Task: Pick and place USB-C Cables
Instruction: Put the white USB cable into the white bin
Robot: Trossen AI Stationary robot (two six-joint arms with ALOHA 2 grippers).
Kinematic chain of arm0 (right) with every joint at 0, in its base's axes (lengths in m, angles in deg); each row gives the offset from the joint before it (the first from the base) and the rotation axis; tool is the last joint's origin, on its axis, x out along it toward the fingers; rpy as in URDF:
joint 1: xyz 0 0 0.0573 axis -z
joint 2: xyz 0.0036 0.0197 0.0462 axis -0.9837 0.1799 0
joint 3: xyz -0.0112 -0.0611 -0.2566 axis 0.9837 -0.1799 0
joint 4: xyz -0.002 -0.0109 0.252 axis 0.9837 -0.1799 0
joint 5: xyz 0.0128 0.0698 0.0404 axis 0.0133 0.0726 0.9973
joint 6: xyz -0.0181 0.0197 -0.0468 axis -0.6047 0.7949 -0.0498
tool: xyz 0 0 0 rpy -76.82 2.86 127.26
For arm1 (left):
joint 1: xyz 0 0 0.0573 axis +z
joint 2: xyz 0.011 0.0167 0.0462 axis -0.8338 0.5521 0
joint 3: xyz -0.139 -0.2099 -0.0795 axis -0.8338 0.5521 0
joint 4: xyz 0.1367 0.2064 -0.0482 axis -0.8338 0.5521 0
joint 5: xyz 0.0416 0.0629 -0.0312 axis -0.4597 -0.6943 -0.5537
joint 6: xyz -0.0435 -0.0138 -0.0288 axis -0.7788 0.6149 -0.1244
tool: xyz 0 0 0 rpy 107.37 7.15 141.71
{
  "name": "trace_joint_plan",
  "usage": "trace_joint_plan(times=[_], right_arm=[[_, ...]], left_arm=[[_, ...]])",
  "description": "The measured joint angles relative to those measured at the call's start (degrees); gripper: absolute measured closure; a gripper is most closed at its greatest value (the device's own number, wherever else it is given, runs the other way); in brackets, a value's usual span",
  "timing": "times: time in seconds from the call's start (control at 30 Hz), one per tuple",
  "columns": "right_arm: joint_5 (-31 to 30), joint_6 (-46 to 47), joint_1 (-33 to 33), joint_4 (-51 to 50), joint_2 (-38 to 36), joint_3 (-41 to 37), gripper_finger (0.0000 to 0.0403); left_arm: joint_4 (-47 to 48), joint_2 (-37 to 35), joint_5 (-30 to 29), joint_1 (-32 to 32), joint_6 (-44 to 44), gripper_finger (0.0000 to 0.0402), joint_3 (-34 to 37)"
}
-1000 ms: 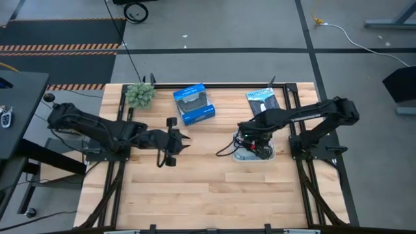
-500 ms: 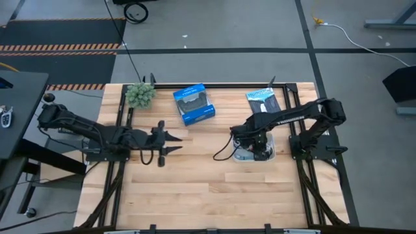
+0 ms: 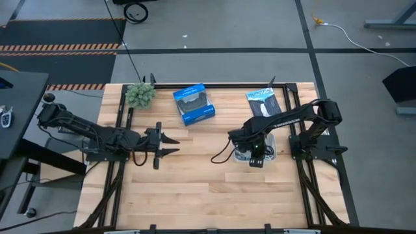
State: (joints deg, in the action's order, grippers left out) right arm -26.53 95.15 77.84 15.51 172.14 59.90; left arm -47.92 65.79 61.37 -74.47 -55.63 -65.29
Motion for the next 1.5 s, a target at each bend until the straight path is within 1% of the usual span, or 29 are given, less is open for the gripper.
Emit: trace_joint_plan(times=[0.07, 0.27, 0.47, 0.53, 0.67, 0.8, 0.87, 0.93, 1.07, 1.2, 1.27, 1.33, 1.5], right_arm=[[0.7, 0.4, -0.1, 0.0, 0.4, 0.0, 0.0339], [-3.7, -1.8, -0.1, 0.7, 0.8, -1.2, 0.0339], [-6.0, -3.5, 0.4, 1.8, 0.8, -2.4, 0.0331], [-6.6, -3.7, 0.4, 2.7, 0.8, -2.7, 0.0318], [-8.1, -4.5, 0.5, 2.8, 0.9, -2.5, 0.0273], [-8.4, -3.3, 0.8, -1.4, 0.9, 0.0, 0.0231], [-8.7, -2.7, 0.8, -4.2, 0.5, 1.9, 0.0217], [-10.4, -1.8, 0.7, -7.5, -0.6, 3.8, 0.0208], [-17.4, 0.0, 0.1, -12.2, -4.8, 6.5, 0.0206], [-19.7, 0.1, -0.1, -11.5, -12.5, 5.8, 0.021], [-21.8, 0.1, -0.1, -9.0, -17.1, 4.8, 0.0214], [-23.6, -0.2, -0.1, -4.3, -22.1, 2.9, 0.0218], [-24.4, 0.8, -0.1, 7.5, -33.8, -2.7, 0.0225]], left_arm=[[0.0, 0.0, 0.0, 0.0, -0.4, 0.0269, 0.0], [0.2, 0.0, 0.0, 0.0, -0.7, 0.0269, 0.0], [0.5, 0.0, 0.0, 0.0, -0.7, 0.0269, 0.0], [0.4, 0.0, 0.0, 0.0, -0.7, 0.0269, 0.0], [0.5, 0.0, 0.0, 0.0, -0.6, 0.0269, 0.0], [0.5, 0.0, 0.0, 0.0, 0.3, 0.0269, 0.0], [1.1, -0.3, 0.0, 0.0, 2.0, 0.0269, 0.0], [2.3, -1.4, 0.0, 0.0, 3.4, 0.0269, 0.0], [5.6, -4.7, -0.2, 0.2, 4.0, 0.0269, 0.0], [7.5, -7.1, -0.3, 0.1, 3.9, 0.0269, 0.0], [4.6, -7.3, -0.3, 0.0, 4.0, 0.0269, 1.3], [0.2, -7.0, -0.3, -0.1, 4.1, 0.0269, 4.0], [-9.9, -7.9, -0.2, 0.0, 3.2, 0.0269, 11.2]])
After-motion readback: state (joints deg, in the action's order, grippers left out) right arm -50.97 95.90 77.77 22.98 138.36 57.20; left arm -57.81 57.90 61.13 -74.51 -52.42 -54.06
